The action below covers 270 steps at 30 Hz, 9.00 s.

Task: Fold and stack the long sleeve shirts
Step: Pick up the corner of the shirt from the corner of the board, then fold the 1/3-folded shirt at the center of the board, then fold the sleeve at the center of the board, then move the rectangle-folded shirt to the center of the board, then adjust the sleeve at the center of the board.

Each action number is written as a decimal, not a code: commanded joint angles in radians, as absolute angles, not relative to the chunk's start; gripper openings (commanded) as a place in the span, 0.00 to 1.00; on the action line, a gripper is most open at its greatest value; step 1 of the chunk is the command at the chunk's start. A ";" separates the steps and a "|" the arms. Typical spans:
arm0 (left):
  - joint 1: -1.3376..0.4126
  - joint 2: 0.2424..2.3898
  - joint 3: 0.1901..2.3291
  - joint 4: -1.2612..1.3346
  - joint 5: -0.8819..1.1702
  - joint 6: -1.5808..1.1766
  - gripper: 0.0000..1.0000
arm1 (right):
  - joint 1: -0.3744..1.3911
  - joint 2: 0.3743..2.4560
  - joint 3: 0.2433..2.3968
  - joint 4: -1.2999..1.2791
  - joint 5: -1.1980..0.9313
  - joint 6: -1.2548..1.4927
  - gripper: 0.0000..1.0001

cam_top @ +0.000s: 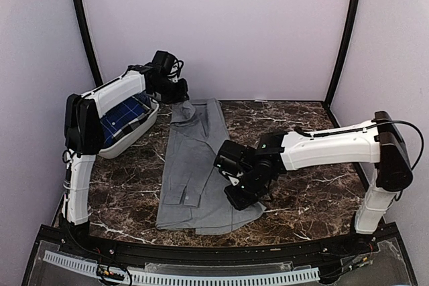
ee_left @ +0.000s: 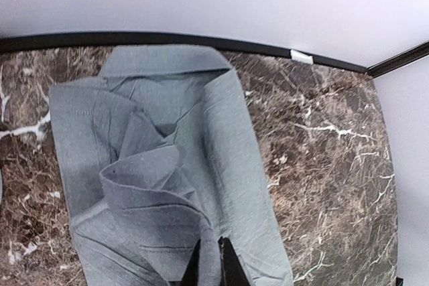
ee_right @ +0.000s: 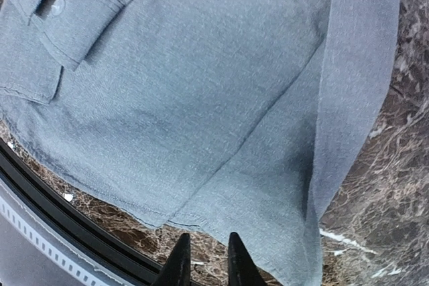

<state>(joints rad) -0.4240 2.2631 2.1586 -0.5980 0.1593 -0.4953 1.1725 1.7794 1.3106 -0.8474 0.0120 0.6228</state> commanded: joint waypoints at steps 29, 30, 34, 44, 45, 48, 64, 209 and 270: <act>-0.414 2.188 2.295 -0.272 0.316 -0.561 0.01 | 1.157 1.494 0.938 -0.656 0.178 0.881 0.00; -0.414 2.189 2.296 -0.262 0.319 -0.571 0.01 | 1.157 1.494 0.945 -0.685 0.193 0.881 0.00; -0.414 2.189 2.298 -0.218 0.331 -0.590 0.00 | 1.157 1.479 0.948 -0.732 0.195 0.873 0.00; -0.414 2.183 2.313 -0.206 0.322 -0.591 0.00 | 1.152 1.482 0.988 -0.849 0.254 0.847 0.00; -0.414 2.182 2.315 -0.206 0.322 -0.591 0.00 | 1.150 1.479 0.989 -0.856 0.255 0.845 0.00; -0.413 2.180 2.318 -0.204 0.324 -0.591 0.00 | 1.151 1.476 0.971 -0.842 0.226 0.837 0.00; -0.398 2.175 2.318 -0.145 0.349 -0.580 0.00 | 1.190 1.691 1.184 -0.531 0.031 0.735 0.00; -0.720 1.988 1.279 -0.238 0.683 -0.417 0.00 | 0.554 2.453 1.821 -0.096 -0.307 0.603 0.00; -0.899 1.762 1.310 -0.335 0.387 -0.437 0.00 | 0.615 2.202 1.544 -0.080 -0.307 0.452 0.43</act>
<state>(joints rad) -0.8997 1.8217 1.3312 -0.2958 0.4118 -0.4667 0.6178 2.1769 1.4998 -0.1020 -0.2974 0.4664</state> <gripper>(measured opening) 0.027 0.433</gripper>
